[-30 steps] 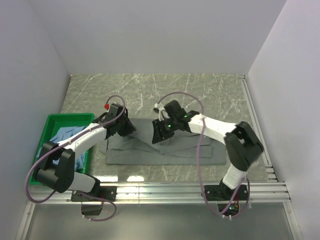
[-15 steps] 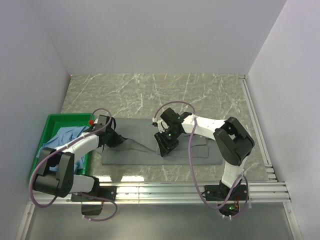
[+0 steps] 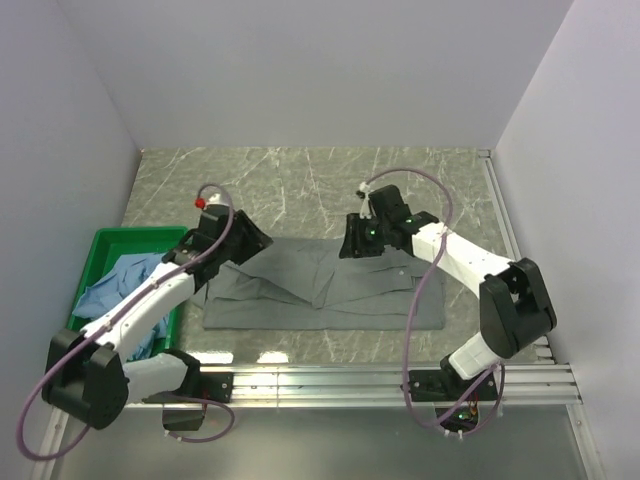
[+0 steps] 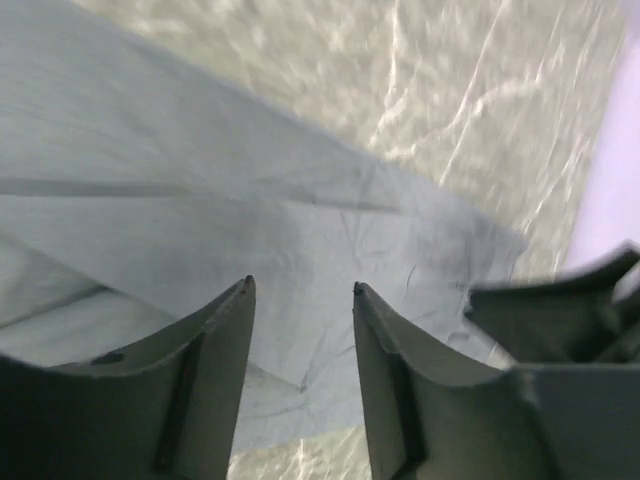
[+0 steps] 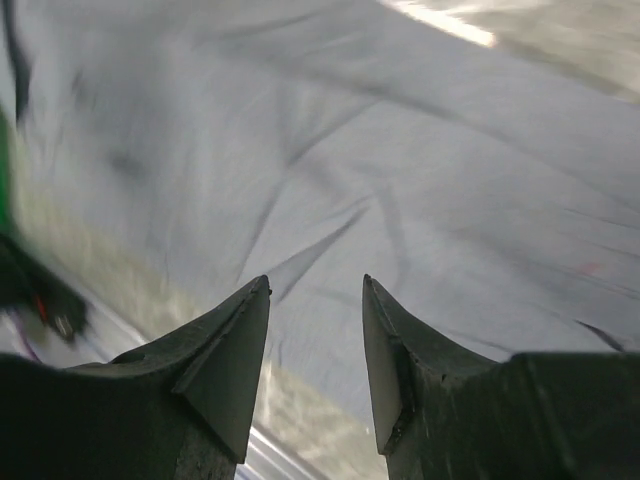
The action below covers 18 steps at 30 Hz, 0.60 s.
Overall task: Fold and stack the long sleeve shirts
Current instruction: Fold the shirt
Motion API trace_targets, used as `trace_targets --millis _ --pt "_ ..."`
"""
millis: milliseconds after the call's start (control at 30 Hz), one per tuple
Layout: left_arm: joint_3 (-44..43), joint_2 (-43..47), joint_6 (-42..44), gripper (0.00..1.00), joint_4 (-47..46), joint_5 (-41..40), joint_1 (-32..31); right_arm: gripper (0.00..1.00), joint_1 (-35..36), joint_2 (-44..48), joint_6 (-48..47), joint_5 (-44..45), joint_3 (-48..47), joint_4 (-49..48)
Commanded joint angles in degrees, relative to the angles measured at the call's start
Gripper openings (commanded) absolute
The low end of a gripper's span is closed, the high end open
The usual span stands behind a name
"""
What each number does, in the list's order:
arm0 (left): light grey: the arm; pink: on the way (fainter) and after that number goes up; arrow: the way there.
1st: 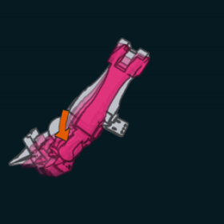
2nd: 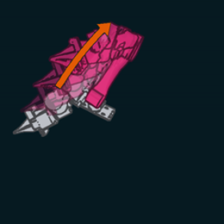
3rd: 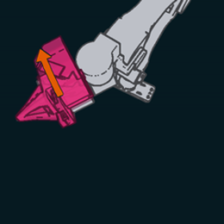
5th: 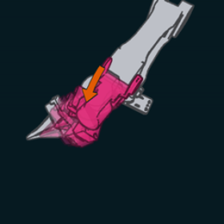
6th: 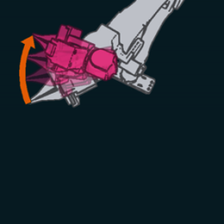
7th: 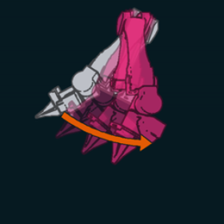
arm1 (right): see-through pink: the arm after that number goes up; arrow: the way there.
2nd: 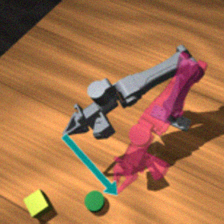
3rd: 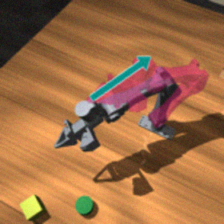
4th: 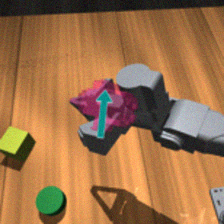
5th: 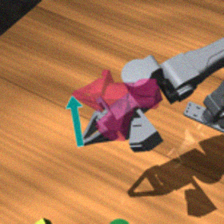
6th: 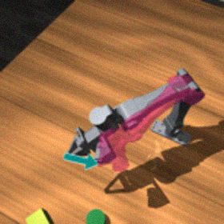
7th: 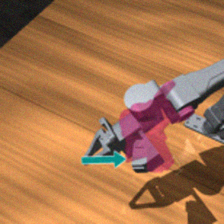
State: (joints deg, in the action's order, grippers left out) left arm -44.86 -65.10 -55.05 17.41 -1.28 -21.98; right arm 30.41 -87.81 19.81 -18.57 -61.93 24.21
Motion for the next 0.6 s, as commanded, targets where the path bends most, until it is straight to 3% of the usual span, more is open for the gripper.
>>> trace_targets --millis 0,167,367,567 --pt "-1.02 -5.53 2.84 0.49 -2.9 2.5 -3.06 0.49 -4.38 -1.92 9.53 -0.14 3.65 -6.09" --pt "1.09 -12.94 1.79 0.34 -4.66 5.5 -2.99 0.49 -8.78 -5.79 13.67 -1.73 7.96 -12.34" --pt "5.74 -16.28 0.47 0.29 -5.1 4.88 -1.32 0.48 -15.29 -8.69 17.8 -3.14 14.46 -17.35" --pt "11.37 -15.94 -1.55 0.24 -4.67 7.08 5.62 0.47 -20.3 -7.47 18.07 0.01 18.6 -16.56"
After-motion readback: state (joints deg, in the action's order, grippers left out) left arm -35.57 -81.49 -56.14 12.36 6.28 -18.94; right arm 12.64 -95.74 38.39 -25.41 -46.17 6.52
